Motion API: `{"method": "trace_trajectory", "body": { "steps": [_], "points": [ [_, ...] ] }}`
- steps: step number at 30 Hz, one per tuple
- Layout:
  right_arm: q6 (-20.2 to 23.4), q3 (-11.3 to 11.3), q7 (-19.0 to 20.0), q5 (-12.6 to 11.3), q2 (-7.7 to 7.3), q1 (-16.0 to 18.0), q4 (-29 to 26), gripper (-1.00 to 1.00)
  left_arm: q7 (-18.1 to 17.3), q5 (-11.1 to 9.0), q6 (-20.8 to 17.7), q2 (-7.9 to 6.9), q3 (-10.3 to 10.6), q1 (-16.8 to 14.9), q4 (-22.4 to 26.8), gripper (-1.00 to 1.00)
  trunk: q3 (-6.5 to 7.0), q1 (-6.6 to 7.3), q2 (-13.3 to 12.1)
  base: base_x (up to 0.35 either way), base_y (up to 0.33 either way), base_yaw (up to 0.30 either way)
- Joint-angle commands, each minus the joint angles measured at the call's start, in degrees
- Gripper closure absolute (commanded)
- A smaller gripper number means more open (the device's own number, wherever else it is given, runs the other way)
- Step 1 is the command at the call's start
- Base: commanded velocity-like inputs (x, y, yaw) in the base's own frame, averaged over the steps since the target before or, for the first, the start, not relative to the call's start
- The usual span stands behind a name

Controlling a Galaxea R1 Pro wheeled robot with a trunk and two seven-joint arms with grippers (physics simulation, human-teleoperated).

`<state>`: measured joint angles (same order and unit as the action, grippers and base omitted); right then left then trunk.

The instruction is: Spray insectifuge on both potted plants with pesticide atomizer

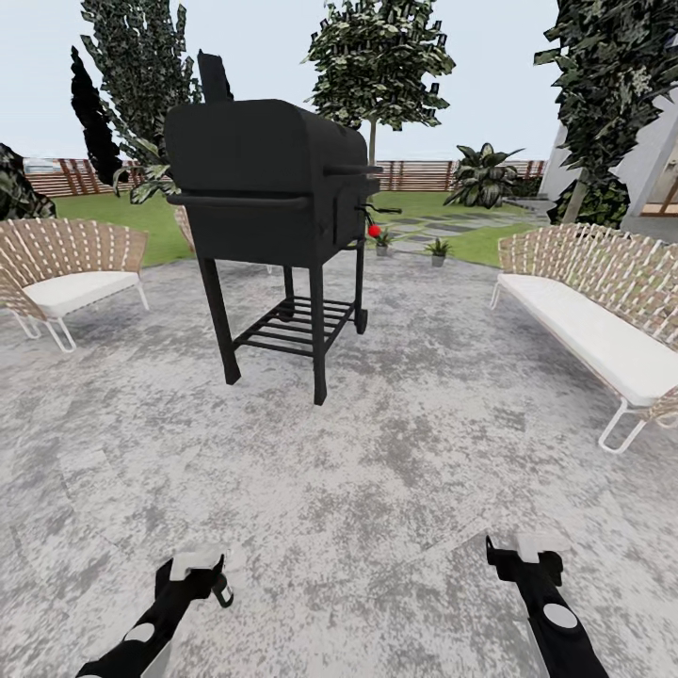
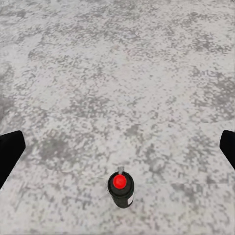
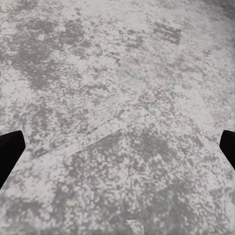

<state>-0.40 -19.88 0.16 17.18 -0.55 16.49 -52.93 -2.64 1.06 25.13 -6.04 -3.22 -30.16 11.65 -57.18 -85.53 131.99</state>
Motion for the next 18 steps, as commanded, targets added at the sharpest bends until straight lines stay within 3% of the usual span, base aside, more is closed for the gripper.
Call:
{"method": "trace_trajectory", "body": {
  "steps": [1, 11, 18],
  "points": [
    [-0.04, -0.09, 0.02, 0.58, 0.02, 0.03, 0.00, -1.00, -0.29, 0.11, 0.94, -0.19, -0.66, 0.29, -0.05, -1.00, -0.06, 0.01, 0.02, 0.000, 0.000, 0.000],
    [0.03, -0.05, 0.02, 0.58, 0.02, 0.03, 0.02, -1.00, -0.56, 0.14, 2.36, -0.46, -1.52, 0.88, -0.01, -1.00, -2.26, -1.75, 3.23, 0.000, 0.000, 0.004],
    [0.25, -0.03, 0.10, 0.50, 0.09, 0.90, 0.02, -1.00, -1.12, 0.75, 1.51, -0.18, -1.17, 0.21, 0.64, -1.00, -4.15, -3.28, 6.03, 0.000, 0.000, 0.100]
  ]
}}
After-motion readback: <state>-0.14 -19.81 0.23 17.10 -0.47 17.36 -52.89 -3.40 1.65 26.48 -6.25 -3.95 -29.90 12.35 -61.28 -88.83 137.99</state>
